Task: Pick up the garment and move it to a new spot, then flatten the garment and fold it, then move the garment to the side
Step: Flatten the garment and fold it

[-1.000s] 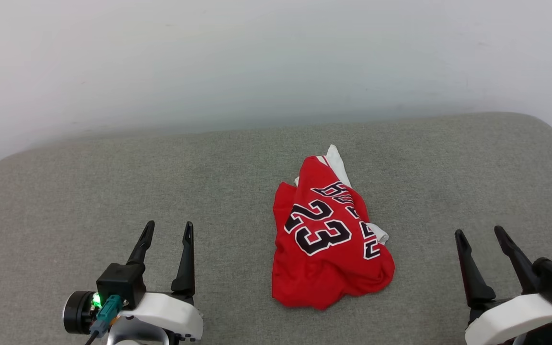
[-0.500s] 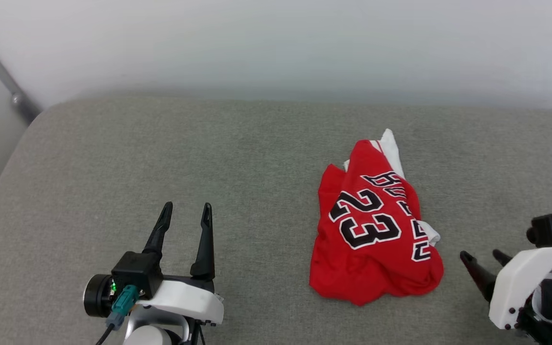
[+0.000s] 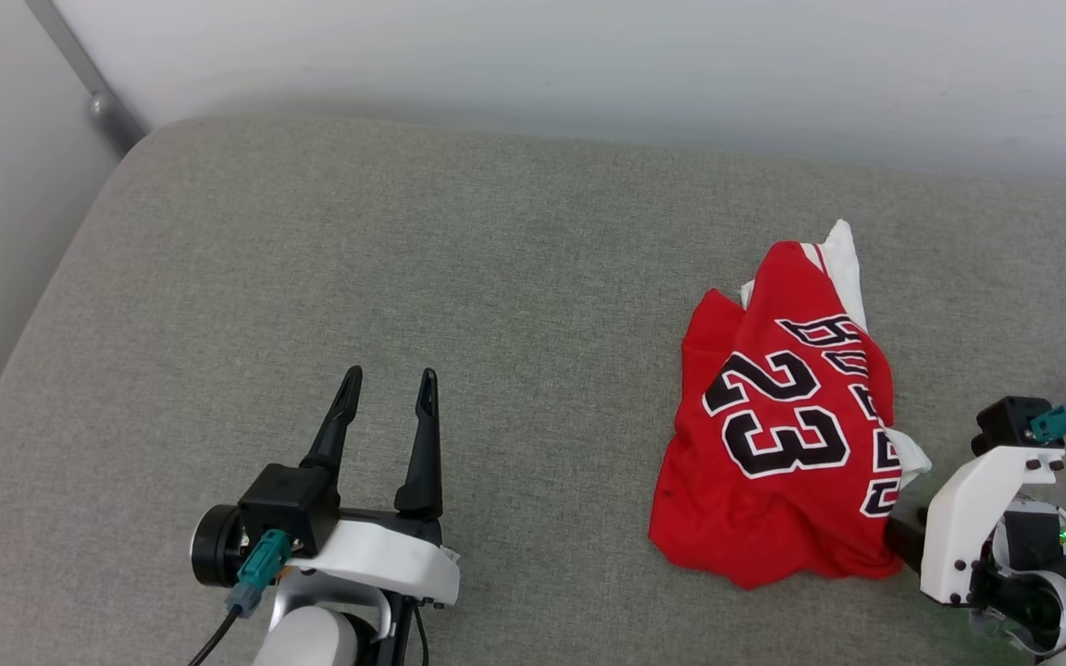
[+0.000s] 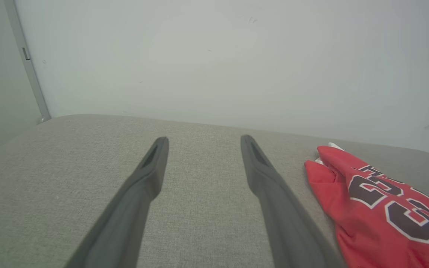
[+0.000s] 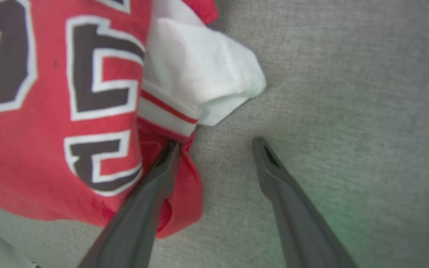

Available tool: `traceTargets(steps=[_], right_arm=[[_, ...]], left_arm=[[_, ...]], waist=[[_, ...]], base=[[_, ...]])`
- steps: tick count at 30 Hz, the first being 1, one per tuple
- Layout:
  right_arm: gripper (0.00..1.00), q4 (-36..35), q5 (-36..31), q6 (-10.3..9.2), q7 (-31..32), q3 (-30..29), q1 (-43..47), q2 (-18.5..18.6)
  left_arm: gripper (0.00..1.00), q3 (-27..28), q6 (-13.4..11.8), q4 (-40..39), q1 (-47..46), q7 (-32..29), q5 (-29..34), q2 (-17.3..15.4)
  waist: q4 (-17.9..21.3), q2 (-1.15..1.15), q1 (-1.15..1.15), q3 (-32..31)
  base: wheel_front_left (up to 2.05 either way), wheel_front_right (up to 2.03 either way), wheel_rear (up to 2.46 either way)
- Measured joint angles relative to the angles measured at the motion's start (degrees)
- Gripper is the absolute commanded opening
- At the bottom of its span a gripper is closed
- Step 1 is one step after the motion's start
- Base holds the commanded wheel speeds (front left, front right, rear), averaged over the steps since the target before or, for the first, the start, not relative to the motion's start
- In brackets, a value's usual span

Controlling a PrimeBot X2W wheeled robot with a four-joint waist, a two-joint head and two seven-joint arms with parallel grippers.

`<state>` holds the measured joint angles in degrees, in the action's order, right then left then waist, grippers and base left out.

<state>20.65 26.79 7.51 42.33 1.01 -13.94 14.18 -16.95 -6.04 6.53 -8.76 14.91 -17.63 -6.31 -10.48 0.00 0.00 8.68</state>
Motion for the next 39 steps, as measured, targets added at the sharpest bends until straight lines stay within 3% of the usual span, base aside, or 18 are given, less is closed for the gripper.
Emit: traceTargets(steps=[1, 2, 3, 9, 16, 22, 26, 29, 30, 31, 32, 39], right_arm=[[1.00, 0.79, 0.47, 0.00, -0.04, 0.18, -0.40, 0.08], [0.38, 1.52, 0.85, 0.00, -0.23, 0.44, -0.75, 0.25], [0.00, 1.97, 1.25, 0.00, -0.63, 0.70, -1.16, 0.40], [0.00, 1.34, 2.37, 0.00, -2.57, 3.79, -2.24, 1.45], [0.00, -9.85, -1.27, 0.00, -6.57, 3.68, -3.99, 5.56], [0.00, -19.79, -7.00, 0.00, -7.32, -8.77, 1.48, 4.56], [0.00, -20.63, -9.56, 0.00, -8.29, -20.19, 9.19, -1.37], [0.00, -16.97, -10.31, 0.00, -9.26, -25.69, 14.73, -6.46], [0.05, -15.21, -10.42, 0.00, -9.81, -26.52, 16.09, -7.72], [0.42, -13.28, -11.04, 0.00, -10.15, -26.69, 17.20, -8.35], [1.00, -11.66, -11.27, 0.00, -10.68, -26.43, 18.13, -8.73], [1.00, -10.28, -9.64, 0.00, -22.41, -24.48, 17.03, -9.95]], left_arm=[[1.00, 0.16, 0.10, -0.03, 0.00, 0.00, 0.22, 0.13], [1.00, 0.43, 0.25, -0.08, 0.00, 0.00, 0.32, 0.26], [1.00, 0.60, 0.31, -0.10, 0.01, 0.00, 0.35, 0.44], [1.00, 2.05, 0.60, 0.20, 0.61, 0.08, 0.87, 0.98], [1.00, 2.83, 1.37, 0.27, 1.36, 0.15, 1.86, 0.73], [1.00, 2.98, 1.59, 0.41, 1.50, 0.14, 2.24, 0.40], [1.00, 2.89, 1.86, 0.81, 1.54, 0.14, 2.22, 0.34], [1.00, 2.86, 1.89, 1.02, 1.69, 0.14, 2.18, 0.24], [1.00, 2.86, 1.98, 1.14, 1.81, 0.14, 2.16, 0.21], [1.00, 2.86, 1.99, 1.16, 1.97, 0.14, 2.16, 0.07], [1.00, 2.93, 1.99, 1.18, 2.13, 0.14, 2.14, -0.11], [1.00, 2.99, 1.66, 1.16, 2.87, -0.62, 1.85, -1.05]], waist=[[-0.14, 0.00, 0.00, 0.15], [-0.18, 0.00, 0.00, 0.24], [-0.11, 0.00, 0.00, 0.25], [1.80, 0.00, 0.00, -0.53], [6.11, 0.00, 0.00, -1.88], [9.79, 0.00, 0.00, -2.45], [11.04, 0.00, 0.00, -2.53], [11.33, 0.00, 0.00, -2.76], [11.40, 0.00, 0.00, -2.90], [11.52, 0.00, 0.00, -3.01], [11.66, 0.00, 0.00, -3.09], [12.89, 0.00, 0.00, -3.96]], base=[[0.00, 0.00, 0.00], [0.00, 0.00, 0.00], [0.00, 0.00, 0.00], [0.00, 0.00, 0.00], [0.00, 0.00, 0.00], [0.00, 0.00, 0.00], [0.00, 0.00, 0.00], [0.00, 0.00, 0.00], [0.00, 0.00, 0.00], [0.00, 0.00, 0.00], [0.00, 0.00, 0.00], [0.00, 0.00, 0.00]])
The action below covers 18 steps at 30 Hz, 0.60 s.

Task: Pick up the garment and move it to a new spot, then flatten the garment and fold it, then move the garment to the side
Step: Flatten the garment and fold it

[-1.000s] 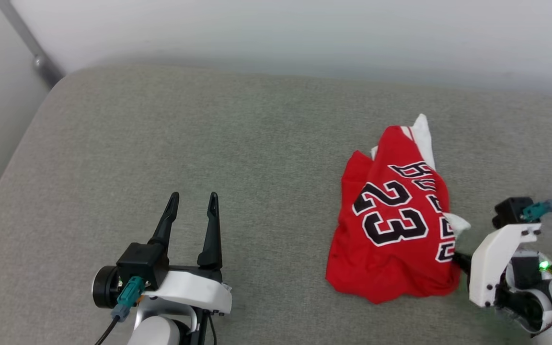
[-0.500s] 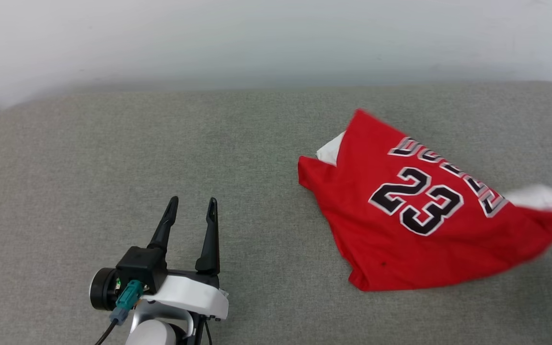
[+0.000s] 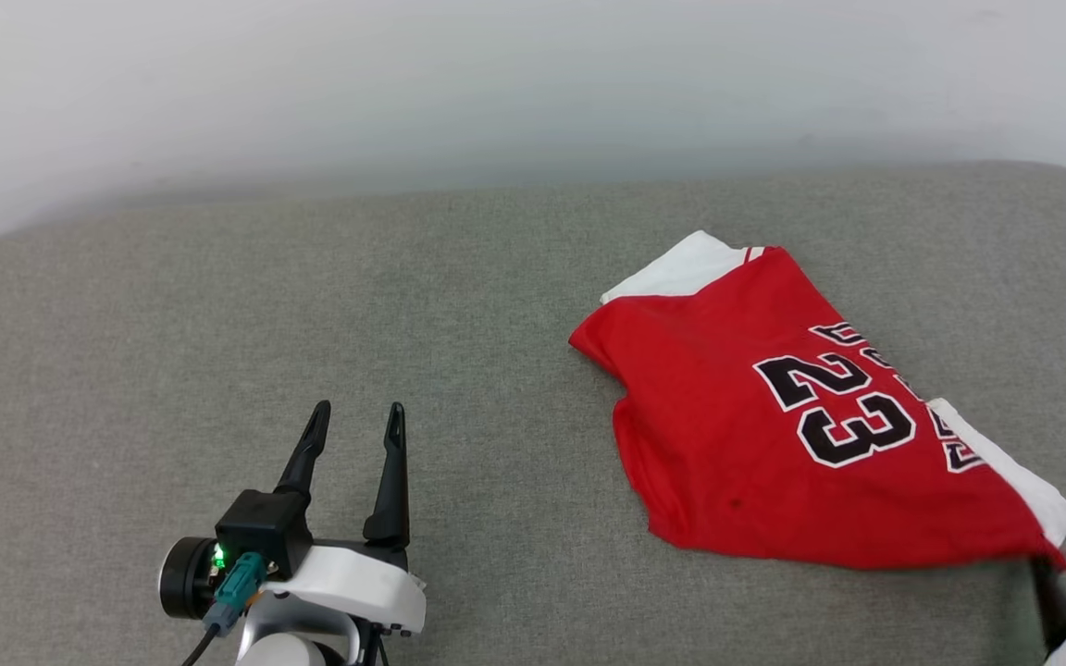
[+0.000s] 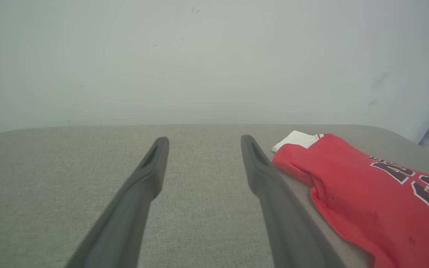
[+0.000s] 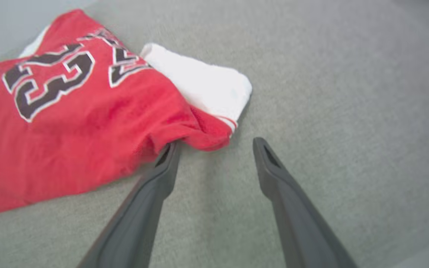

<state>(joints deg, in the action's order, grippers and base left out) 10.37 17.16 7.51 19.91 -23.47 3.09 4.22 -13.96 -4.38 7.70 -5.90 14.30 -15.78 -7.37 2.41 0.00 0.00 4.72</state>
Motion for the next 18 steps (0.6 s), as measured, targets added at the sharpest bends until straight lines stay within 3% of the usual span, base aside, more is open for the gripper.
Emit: traceTargets(steps=[7, 18], right_arm=[[1.00, -6.67, -3.72, 0.00, -13.13, 4.36, -1.86, 2.65], [1.00, -17.06, -6.92, 0.00, -16.44, 15.74, 1.38, 1.80]], left_arm=[[1.00, -0.20, -0.18, -0.04, 1.23, -1.12, -0.12, -0.97], [1.00, -0.34, -1.02, -0.38, 3.53, -3.68, -0.65, -2.27]], waist=[[0.36, 0.00, 0.00, -2.56], [0.74, 0.00, -0.01, -5.96]], base=[[0.00, 0.00, 0.00], [0.00, 0.00, 0.00]])
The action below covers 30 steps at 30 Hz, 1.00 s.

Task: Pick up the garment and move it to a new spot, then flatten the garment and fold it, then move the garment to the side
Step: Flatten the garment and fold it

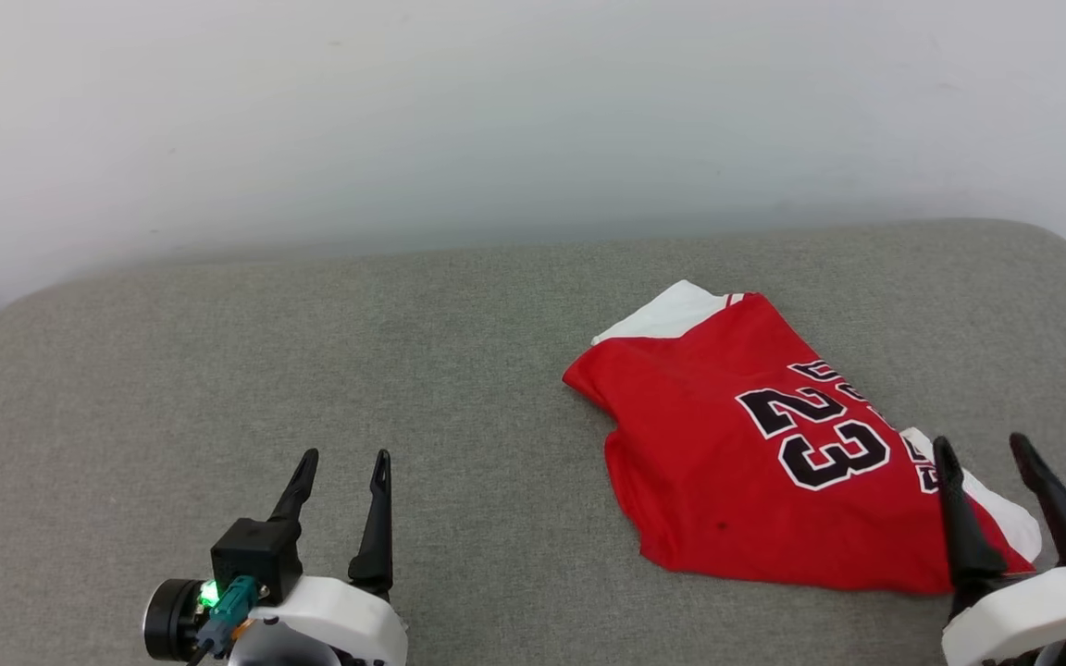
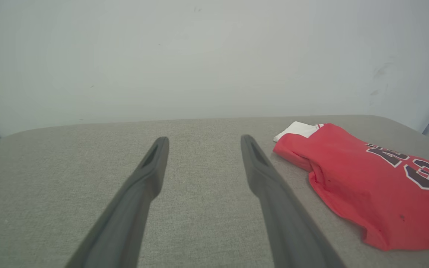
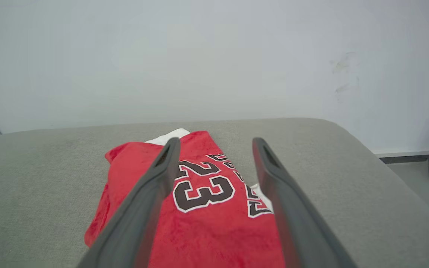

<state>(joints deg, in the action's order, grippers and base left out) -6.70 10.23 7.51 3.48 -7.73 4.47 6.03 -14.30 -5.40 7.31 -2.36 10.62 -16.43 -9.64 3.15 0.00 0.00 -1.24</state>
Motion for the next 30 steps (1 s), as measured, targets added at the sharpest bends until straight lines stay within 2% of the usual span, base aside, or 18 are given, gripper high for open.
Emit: traceTargets(steps=[7, 11, 16, 20, 24, 30], right_arm=[[1.00, -3.74, -0.70, 0.00, 0.45, 4.37, 2.47, -1.21], [1.00, -5.19, -1.05, 0.00, 0.93, 5.86, 2.97, -1.71], [1.00, -6.37, -0.96, 0.00, 1.57, 6.80, 2.37, -1.79], [1.00, -7.02, -0.25, 0.00, 1.08, 7.10, -0.37, -1.81], [1.00, -6.42, 0.25, 0.00, 0.33, 7.58, -2.79, -1.96], [1.00, -3.65, 1.15, 0.00, -1.77, 8.82, -5.26, -2.42]], left_arm=[[1.00, -0.10, -0.08, -0.10, 0.35, -2.96, -0.31, -1.35], [1.00, -0.96, 1.31, 0.43, -3.08, -5.37, -0.29, -2.30], [1.00, -2.59, 4.25, 1.74, -11.68, -9.90, -0.40, -2.55], [1.00, -4.20, 7.70, 2.58, -21.90, -16.05, -0.86, -2.85], [1.00, -5.53, 11.00, 7.13, -31.88, -23.62, -3.86, -3.46], [1.00, -9.79, 12.61, 16.95, -42.52, -36.48, -8.24, -5.08]], waist=[[1.59, 0.00, 0.00, -0.86], [2.93, 0.00, 0.00, -0.76], [4.88, 0.00, 0.00, 0.88], [6.45, 0.00, 0.00, 4.25], [8.38, 0.00, 0.01, 8.03], [12.20, 0.00, 0.01, 13.06]], base=[[0.00, 0.00, 0.00], [0.00, 0.00, 0.00], [0.00, 0.00, 0.00], [0.00, 0.00, 0.00], [0.00, 0.00, 0.00], [0.00, 0.00, 0.00]])
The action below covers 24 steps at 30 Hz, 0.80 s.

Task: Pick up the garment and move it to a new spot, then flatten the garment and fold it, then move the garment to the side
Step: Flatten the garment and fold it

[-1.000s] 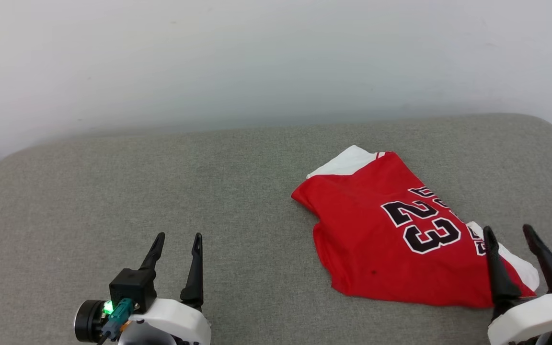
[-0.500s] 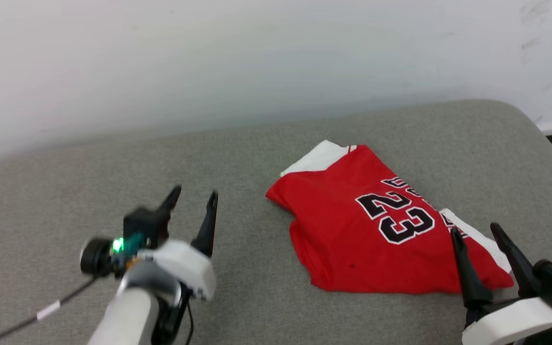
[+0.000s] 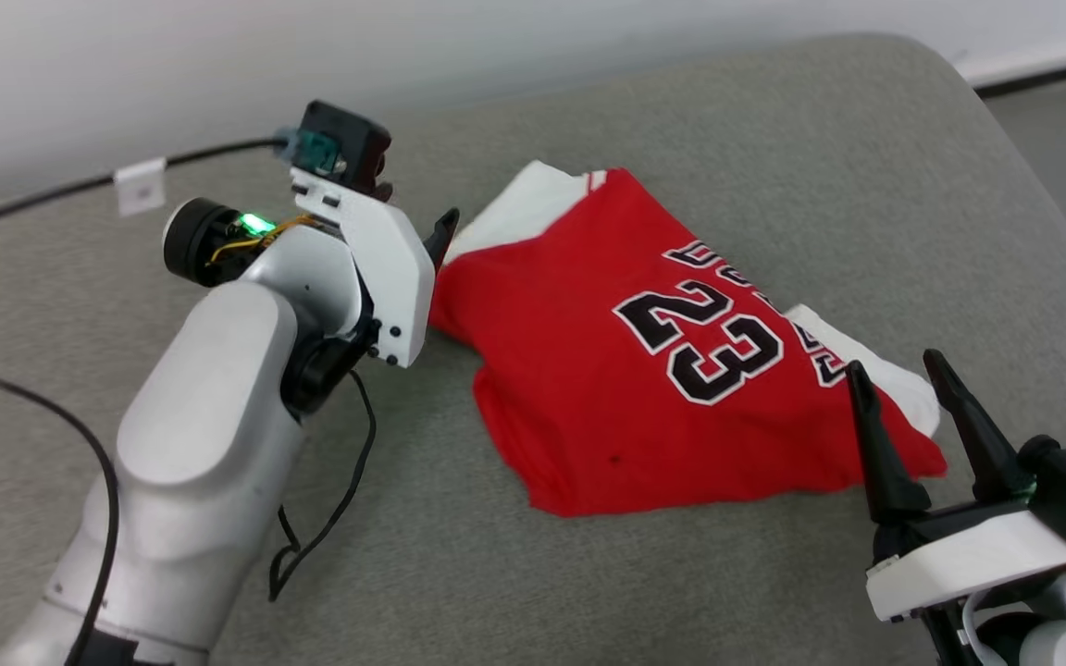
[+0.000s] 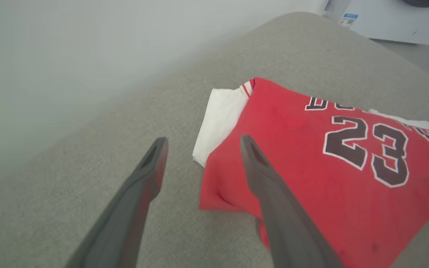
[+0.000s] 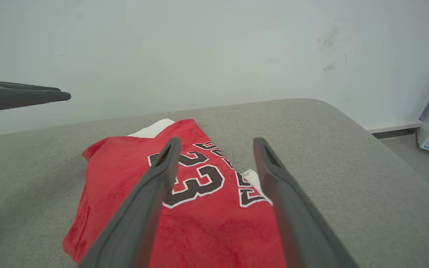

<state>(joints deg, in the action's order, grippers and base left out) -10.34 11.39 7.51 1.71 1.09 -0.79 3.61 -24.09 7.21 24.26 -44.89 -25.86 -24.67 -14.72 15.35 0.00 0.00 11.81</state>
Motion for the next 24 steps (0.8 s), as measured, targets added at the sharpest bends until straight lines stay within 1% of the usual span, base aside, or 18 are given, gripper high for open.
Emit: traceTargets(steps=[2, 6, 10, 13, 14, 16, 17, 20, 24], right_arm=[[1.00, 1.20, 0.33, 0.00, -0.77, 0.31, -0.70, -0.05], [1.00, 3.28, 1.00, 0.00, -2.42, 1.20, -1.98, -0.26], [1.00, 5.12, 1.78, 0.00, -3.21, 1.76, -3.18, -0.37], [1.00, 6.11, 2.38, 0.00, -3.72, 1.97, -3.91, -0.43], [1.00, 6.73, 2.75, 0.00, -4.13, 2.05, -4.06, -0.45], [1.00, 6.93, 2.78, 0.00, -4.20, 2.15, -4.41, -0.47], [1.00, 7.05, 2.78, 0.00, -4.20, 2.15, -4.78, -0.47], [1.00, 7.20, 2.75, 0.00, -4.12, 1.81, -5.12, -0.49], [1.00, 7.13, 2.04, 0.00, -3.69, 0.59, -5.10, -0.52]], left_arm=[[1.00, -2.15, 0.19, 3.41, -2.50, -4.39, -1.69, -0.69], [1.00, -7.90, 0.27, 8.21, -5.72, -11.68, -5.92, -3.25], [1.00, -11.91, 0.27, 12.01, -8.02, -15.79, -9.53, -6.00], [1.00, -14.65, 0.27, 13.86, -8.85, -17.95, -11.89, -6.83], [0.63, -16.21, 0.27, 15.38, -10.65, -20.43, -14.44, -7.09], [0.16, -16.82, 0.26, 16.30, -11.13, -21.35, -15.70, -7.17], [0.00, -16.81, 0.26, 16.89, -11.37, -21.73, -16.68, -7.13], [0.00, -17.82, 0.27, 17.91, -11.77, -21.79, -17.78, -6.76], [0.00, -19.28, 0.27, 18.00, -11.59, -17.45, -18.09, -6.75]], waist=[[1.32, 0.00, 0.00, 1.49], [3.84, 0.00, 0.00, 4.11], [6.04, 0.00, 0.00, 6.35], [7.30, 0.00, 0.01, 7.65], [8.11, 0.00, 0.00, 8.60], [8.48, 0.00, 0.00, 8.99], [8.60, 0.00, 0.00, 9.10], [8.66, 0.00, 0.00, 9.09], [7.81, 0.00, 0.00, 8.08]], base=[[0.00, 0.00, 0.00], [0.00, 0.00, 0.00], [0.00, 0.00, 0.00], [0.00, 0.00, 0.00], [0.00, 0.00, 0.00], [0.00, 0.00, 0.00], [0.00, 0.00, 0.00], [0.00, 0.00, 0.00], [0.00, 0.00, 0.00]])
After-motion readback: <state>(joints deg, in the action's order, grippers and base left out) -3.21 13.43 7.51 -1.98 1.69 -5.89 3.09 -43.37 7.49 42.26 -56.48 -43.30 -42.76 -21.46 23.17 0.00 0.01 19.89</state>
